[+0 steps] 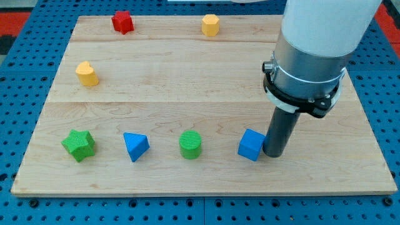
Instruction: Locate the arm diagonal bottom right to the yellow hexagon
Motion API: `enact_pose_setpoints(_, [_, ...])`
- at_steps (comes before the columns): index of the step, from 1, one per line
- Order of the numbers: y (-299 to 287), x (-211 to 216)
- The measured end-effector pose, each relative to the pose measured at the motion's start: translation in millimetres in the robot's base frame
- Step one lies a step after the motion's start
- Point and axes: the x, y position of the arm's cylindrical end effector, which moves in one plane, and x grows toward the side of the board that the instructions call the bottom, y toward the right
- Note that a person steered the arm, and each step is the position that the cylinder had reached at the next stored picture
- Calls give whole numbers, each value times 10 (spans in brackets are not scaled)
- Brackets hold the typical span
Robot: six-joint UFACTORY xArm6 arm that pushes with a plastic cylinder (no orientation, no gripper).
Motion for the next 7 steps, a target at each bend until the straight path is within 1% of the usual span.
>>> enact_pose_setpoints(1, [18,-174])
enact_pose_setpoints(3, [-388,-174])
enact_pose_setpoints(4, [-140,-224])
enact_pose_setpoints(5, [1,-490])
enact_pose_setpoints(6, [-39,-924])
enact_pose_setpoints(7, [-238,-1269])
